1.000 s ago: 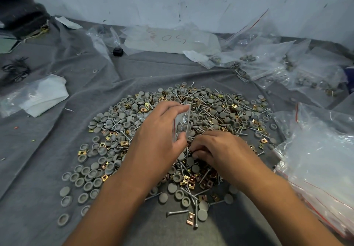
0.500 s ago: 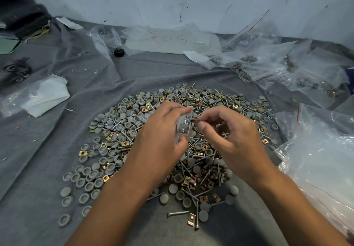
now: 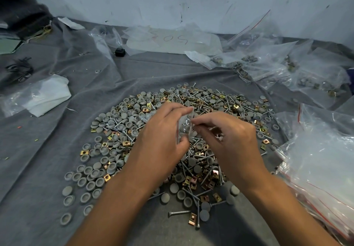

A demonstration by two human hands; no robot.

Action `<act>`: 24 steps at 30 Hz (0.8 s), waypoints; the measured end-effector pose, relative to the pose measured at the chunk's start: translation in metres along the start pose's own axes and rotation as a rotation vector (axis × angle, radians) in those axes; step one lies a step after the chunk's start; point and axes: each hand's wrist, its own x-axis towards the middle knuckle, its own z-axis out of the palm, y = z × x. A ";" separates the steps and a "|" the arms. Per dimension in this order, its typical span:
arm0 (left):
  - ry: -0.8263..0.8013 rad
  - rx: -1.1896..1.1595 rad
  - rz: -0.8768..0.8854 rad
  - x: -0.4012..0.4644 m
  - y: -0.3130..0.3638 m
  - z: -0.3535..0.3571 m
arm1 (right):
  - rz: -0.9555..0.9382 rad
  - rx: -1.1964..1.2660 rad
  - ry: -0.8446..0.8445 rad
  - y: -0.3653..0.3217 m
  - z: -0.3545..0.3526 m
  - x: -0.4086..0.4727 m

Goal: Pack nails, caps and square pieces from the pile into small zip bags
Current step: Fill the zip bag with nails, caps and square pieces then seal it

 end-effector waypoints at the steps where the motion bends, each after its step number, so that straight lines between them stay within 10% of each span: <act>1: 0.002 -0.002 0.000 0.000 0.000 0.000 | 0.021 0.000 0.001 0.003 -0.001 0.000; 9: -0.002 -0.006 0.001 0.000 0.000 -0.001 | 0.190 -0.234 -0.440 0.022 0.003 -0.012; 24: 0.004 0.001 -0.003 -0.001 -0.001 -0.002 | 0.265 -0.439 -0.432 0.006 0.019 -0.009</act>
